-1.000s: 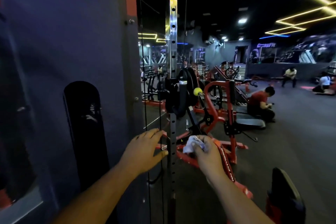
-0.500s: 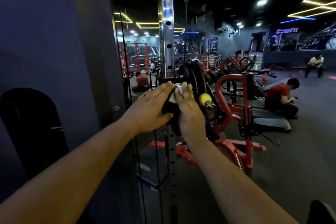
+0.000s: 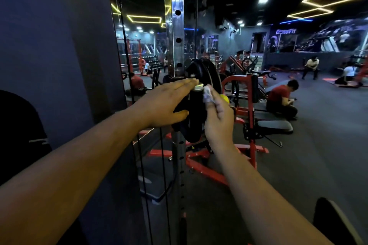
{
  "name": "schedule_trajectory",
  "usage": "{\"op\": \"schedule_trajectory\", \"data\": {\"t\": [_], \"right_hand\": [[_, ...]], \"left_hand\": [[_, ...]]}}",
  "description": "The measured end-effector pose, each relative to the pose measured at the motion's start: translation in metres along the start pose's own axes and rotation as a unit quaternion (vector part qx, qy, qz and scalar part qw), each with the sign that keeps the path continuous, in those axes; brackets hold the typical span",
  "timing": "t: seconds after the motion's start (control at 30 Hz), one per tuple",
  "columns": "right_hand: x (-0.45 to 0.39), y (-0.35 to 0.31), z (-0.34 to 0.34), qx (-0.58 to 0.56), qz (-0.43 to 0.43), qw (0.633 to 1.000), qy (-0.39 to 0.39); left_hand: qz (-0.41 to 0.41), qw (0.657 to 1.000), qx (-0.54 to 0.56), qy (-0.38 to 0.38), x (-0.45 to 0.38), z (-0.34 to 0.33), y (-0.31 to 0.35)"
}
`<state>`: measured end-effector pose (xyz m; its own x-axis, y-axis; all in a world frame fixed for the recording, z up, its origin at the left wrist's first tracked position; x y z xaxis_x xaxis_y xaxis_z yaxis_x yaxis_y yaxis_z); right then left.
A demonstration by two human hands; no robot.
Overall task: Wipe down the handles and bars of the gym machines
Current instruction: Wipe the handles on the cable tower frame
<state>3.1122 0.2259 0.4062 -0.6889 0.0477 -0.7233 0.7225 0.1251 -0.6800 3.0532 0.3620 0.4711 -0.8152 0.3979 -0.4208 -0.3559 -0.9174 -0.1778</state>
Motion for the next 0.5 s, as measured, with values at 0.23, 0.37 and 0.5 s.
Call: {"op": "schedule_trajectory", "data": {"t": [0.23,0.37,0.5], "right_hand": [[0.059,0.048,-0.001,-0.025,-0.089,0.996,-0.018],[0.054,0.056,0.003,-0.029,-0.148,0.986,-0.068],[0.005,0.010,-0.008,-0.066,-0.115,0.989,-0.066]], "left_hand": [[-0.011,0.999,0.037,-0.001,0.001,-0.005,-0.003],[-0.018,0.999,0.043,0.008,-0.001,-0.006,-0.003],[-0.023,0.999,0.040,0.006,-0.003,-0.009,-0.004]]}}
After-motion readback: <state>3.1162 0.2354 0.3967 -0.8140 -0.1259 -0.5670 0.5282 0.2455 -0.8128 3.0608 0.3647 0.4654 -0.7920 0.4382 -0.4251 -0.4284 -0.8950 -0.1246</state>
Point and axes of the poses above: each hand's wrist, its own x-axis away from the middle knuckle, its own z-axis out of the back of the hand, y = z × x, the point moved 8 cm from there along -x, towards the middle knuckle, and after that the axes turned 1 degree about -z, right-handed, at the moved point
